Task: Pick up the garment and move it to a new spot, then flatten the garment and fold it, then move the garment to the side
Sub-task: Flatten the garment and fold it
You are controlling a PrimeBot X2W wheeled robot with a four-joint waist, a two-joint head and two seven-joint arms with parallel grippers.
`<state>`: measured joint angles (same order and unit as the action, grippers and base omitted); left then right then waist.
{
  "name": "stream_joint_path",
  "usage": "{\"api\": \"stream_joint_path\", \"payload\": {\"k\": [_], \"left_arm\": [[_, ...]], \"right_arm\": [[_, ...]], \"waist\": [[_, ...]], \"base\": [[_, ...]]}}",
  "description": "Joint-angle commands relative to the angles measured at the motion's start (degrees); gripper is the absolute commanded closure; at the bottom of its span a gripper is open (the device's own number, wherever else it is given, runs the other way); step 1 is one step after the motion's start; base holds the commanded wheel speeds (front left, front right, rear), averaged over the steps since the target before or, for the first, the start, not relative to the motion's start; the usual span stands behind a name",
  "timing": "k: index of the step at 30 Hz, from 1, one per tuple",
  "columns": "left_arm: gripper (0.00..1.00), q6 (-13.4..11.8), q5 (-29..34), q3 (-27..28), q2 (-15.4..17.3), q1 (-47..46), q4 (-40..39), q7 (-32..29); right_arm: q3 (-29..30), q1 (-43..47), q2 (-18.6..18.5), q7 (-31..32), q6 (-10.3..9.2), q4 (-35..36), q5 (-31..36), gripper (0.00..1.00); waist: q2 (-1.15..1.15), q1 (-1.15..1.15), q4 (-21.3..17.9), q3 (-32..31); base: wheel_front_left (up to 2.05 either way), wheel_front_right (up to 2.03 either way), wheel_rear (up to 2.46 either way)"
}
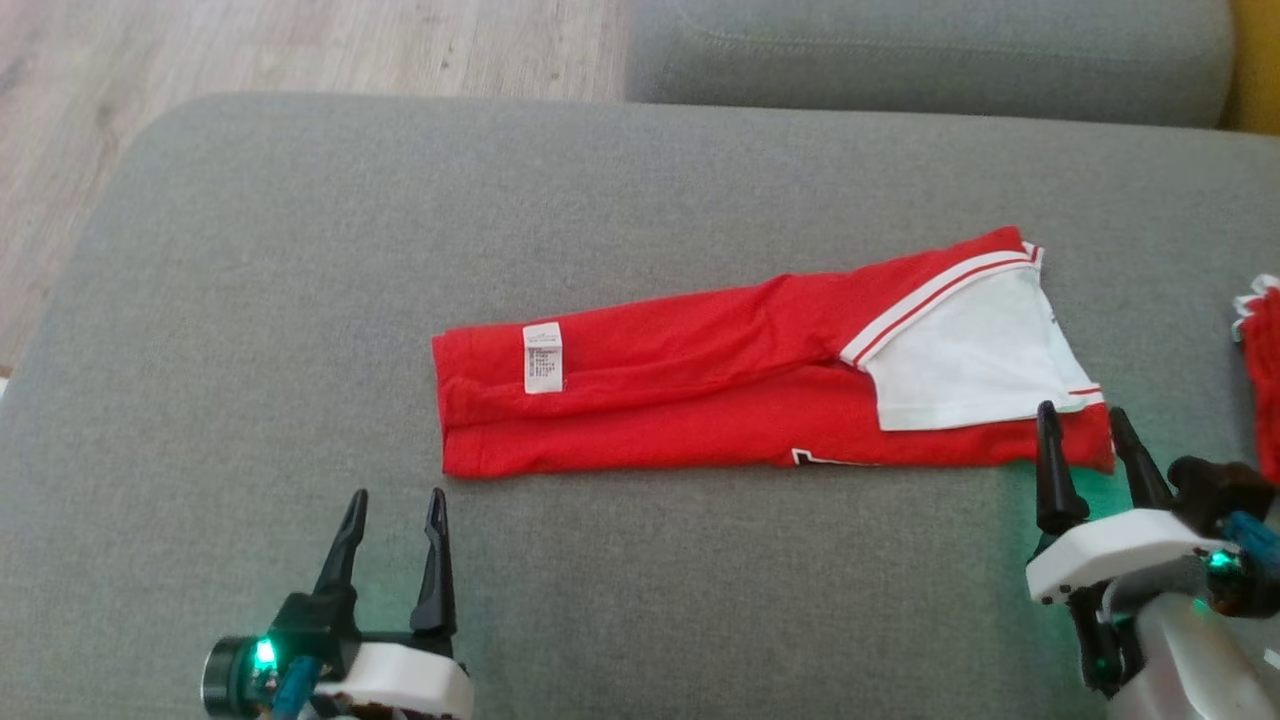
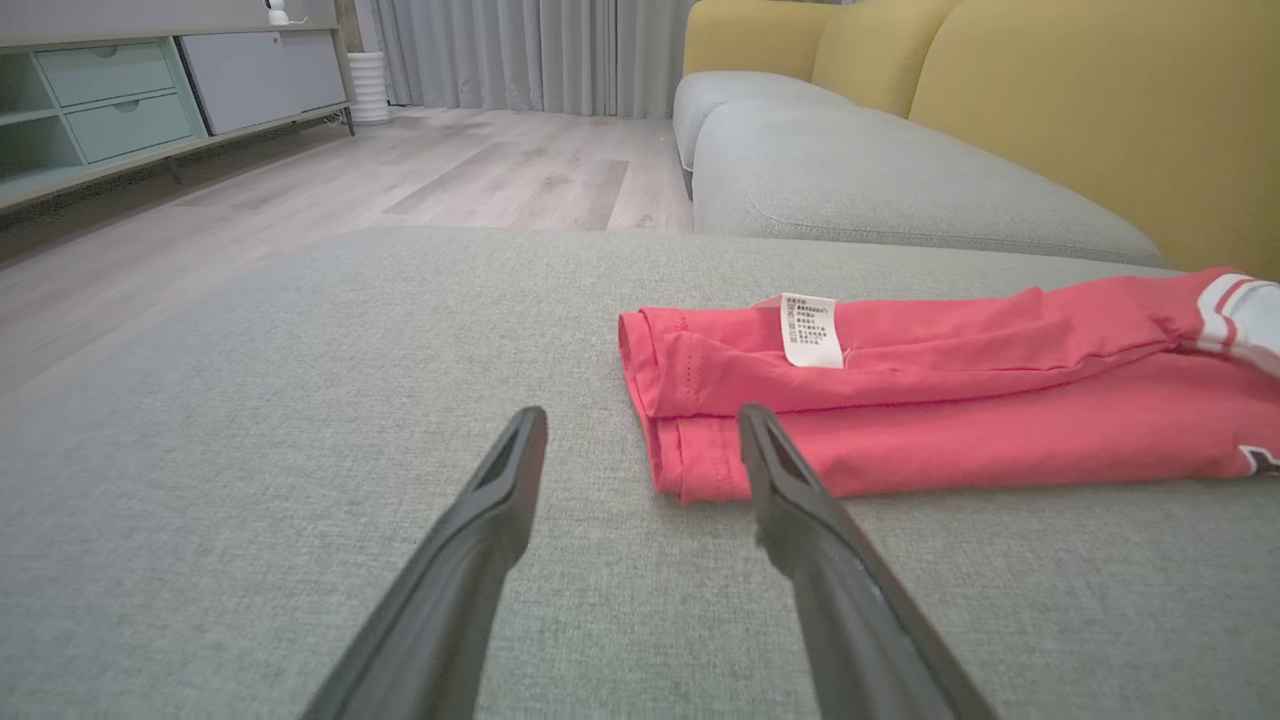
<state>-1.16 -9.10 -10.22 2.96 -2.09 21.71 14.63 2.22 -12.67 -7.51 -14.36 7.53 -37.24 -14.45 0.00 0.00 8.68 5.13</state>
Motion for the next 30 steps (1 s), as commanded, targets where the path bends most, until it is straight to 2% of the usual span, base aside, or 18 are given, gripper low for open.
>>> {"api": "stream_joint_path", "payload": {"k": [1,6,13,17,23,24,25,26,30], "left_arm": [[0.0,0.2,-0.5,0.9,-0.1,-1.8,-2.0,0.4],[0.0,-0.2,-2.3,-1.6,-0.1,-3.5,-1.9,0.4],[0.0,-0.9,-3.4,-4.1,-0.1,-6.2,-1.7,0.4],[0.0,-1.6,-3.3,-5.0,-0.1,-7.5,-1.9,0.4],[0.0,-2.0,-3.3,-5.2,-0.1,-7.9,-2.1,0.4],[0.0,-2.0,-3.3,-5.2,-0.1,-7.8,-2.0,0.4],[0.0,-1.9,-3.2,-5.1,-0.1,-7.7,-1.9,0.4],[0.0,-1.9,-3.2,-5.1,-0.1,-7.6,-1.8,0.4],[0.0,-1.7,-2.9,-4.9,-0.1,-7.5,-1.7,0.4]], "right_arm": [[-1.2,-3.9,-1.3,-0.6,-0.04,0.3,0.7,0.0],[-0.4,-10.9,-3.3,1.6,-0.04,-4.6,2.9,0.0],[1.9,-17.7,-4.1,6.5,-0.04,-13.0,6.5,0.0],[2.2,-19.8,-3.2,7.9,-0.04,-17.7,7.4,0.0],[-2.8,-19.6,-0.4,7.5,-0.04,-20.6,2.4,0.0],[-3.9,-19.2,-0.1,7.6,-0.04,-20.8,1.2,0.11],[-5.0,-18.9,0.1,7.6,-0.04,-20.9,0.1,0.58],[-5.8,-18.5,0.1,7.4,-0.04,-20.8,-1.1,1.0],[-6.1,-17.7,-1.3,3.0,-0.04,-20.0,-4.3,1.0]], "waist": [[0.0,0.0,0.5,1.1],[0.0,0.0,1.3,4.5],[0.0,0.0,2.6,8.1],[0.0,0.0,3.0,9.5],[0.0,0.0,2.8,10.1],[0.0,0.0,2.5,10.0],[0.0,0.0,2.2,9.9],[0.0,0.0,2.0,9.8],[0.0,0.0,0.4,9.0]], "base": [[0.0,0.0,0.0],[0.0,0.0,0.0],[0.0,0.0,0.0],[0.0,0.0,0.0],[0.0,0.0,0.0],[0.0,0.0,0.0],[0.0,0.0,0.0],[0.0,0.0,0.0],[0.0,0.0,0.0]]}}
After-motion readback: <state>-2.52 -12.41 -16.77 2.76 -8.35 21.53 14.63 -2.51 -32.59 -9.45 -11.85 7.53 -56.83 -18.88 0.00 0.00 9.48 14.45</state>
